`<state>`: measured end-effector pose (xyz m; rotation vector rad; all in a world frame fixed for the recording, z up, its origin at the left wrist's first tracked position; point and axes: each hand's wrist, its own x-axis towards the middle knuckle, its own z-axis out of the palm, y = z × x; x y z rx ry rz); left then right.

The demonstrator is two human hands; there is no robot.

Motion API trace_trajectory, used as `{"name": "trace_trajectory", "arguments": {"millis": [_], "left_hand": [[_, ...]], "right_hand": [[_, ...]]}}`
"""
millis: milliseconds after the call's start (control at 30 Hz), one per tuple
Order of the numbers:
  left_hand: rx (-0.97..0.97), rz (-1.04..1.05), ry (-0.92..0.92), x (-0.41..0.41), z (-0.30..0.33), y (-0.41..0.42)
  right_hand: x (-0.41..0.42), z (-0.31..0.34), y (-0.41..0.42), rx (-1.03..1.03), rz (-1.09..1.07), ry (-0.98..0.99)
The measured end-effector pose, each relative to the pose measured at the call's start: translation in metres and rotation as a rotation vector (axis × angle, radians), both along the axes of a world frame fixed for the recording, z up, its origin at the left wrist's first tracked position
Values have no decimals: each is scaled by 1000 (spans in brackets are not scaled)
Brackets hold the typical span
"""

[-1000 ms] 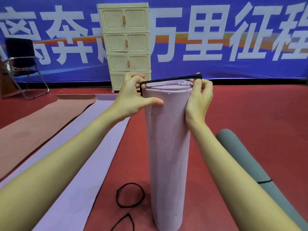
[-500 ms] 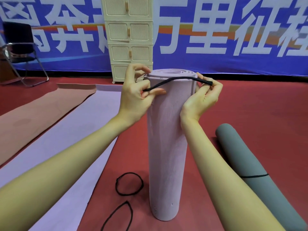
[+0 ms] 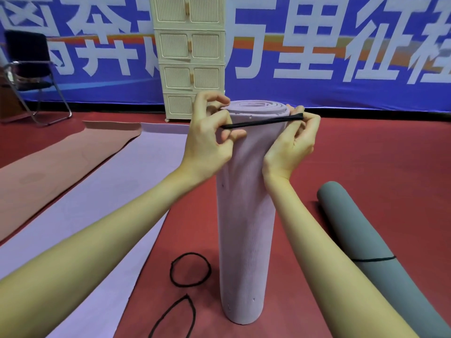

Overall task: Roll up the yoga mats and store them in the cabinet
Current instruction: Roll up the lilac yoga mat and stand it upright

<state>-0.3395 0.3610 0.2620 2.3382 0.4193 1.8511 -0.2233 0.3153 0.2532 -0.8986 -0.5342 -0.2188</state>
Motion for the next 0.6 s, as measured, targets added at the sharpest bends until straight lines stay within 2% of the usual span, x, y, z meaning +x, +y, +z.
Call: {"name": "trace_trajectory", "arguments": {"millis": [100, 267, 367, 467, 600], "left_hand": [[-15, 28, 2, -7, -6, 10], [-311, -11, -92, -5, -22, 11], [-551, -73, -156, 0, -18, 2], [-785, -323, -244, -4, -5, -4], [-927, -386, -380, -5, 3, -11]], "right_hand": [[2, -11, -2, -83, 69, -67], [0, -22, -4, -152, 133, -82], [-2, -19, -3, -125, 142, -27], [4, -13, -1, -79, 175, 79], [14, -4, 2, -115, 261, 216]]}}
